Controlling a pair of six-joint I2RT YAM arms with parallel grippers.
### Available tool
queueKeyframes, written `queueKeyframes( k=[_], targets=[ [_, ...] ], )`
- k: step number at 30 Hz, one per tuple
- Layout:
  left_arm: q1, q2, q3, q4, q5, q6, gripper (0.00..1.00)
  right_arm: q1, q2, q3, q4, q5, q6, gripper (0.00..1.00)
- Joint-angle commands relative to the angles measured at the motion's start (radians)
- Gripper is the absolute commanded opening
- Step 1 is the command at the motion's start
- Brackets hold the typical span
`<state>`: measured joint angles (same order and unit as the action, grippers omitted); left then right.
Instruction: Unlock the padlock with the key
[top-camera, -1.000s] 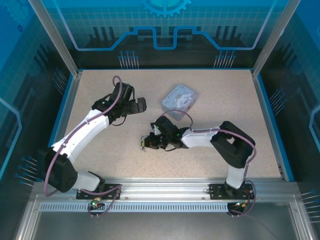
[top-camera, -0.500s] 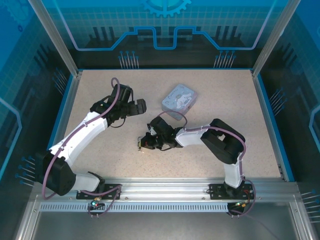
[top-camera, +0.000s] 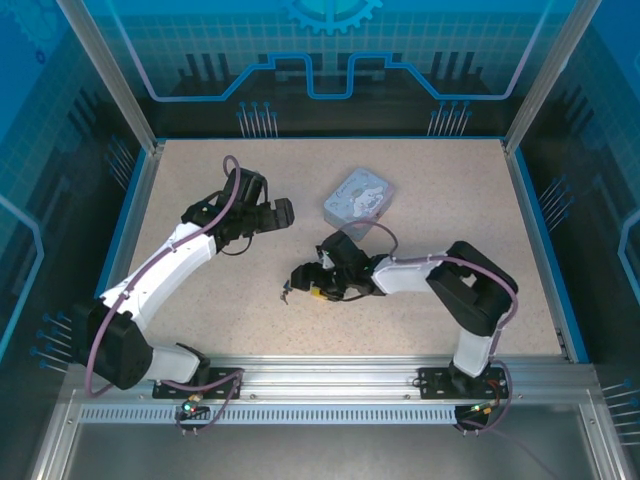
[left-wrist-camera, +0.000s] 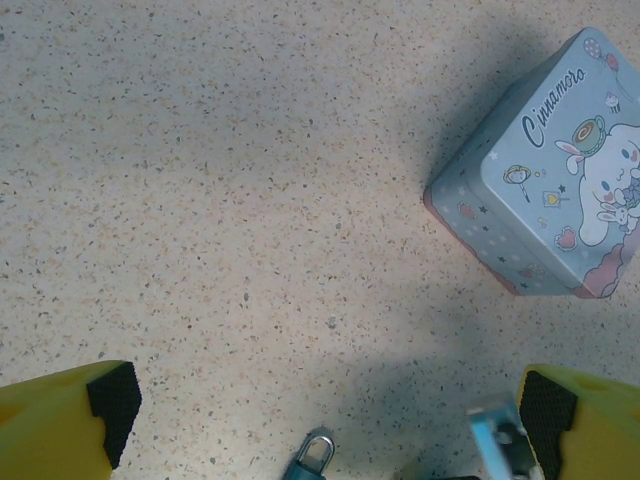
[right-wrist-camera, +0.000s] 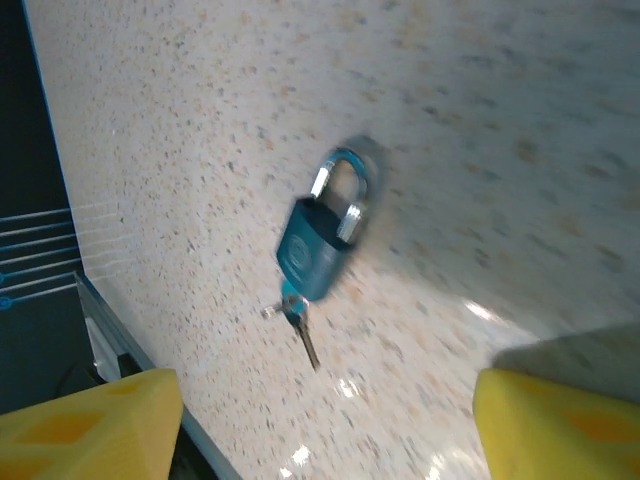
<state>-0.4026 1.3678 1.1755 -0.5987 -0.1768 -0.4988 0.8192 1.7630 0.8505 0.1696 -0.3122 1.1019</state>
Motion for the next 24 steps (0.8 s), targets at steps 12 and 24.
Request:
queueKeyframes(
  k=[12,24],
  targets=[
    [0.007,-0.020,0.029,-0.012,0.019,0.026,0.99,-0.134,-0.641,-0.092,-0.550,0.257,-0.291,1.00],
    [0.006,-0.134,-0.205,0.280,-0.171,0.163,0.99,-0.580,-0.905,-0.120,-0.685,0.551,-0.463,1.00]
  ],
)
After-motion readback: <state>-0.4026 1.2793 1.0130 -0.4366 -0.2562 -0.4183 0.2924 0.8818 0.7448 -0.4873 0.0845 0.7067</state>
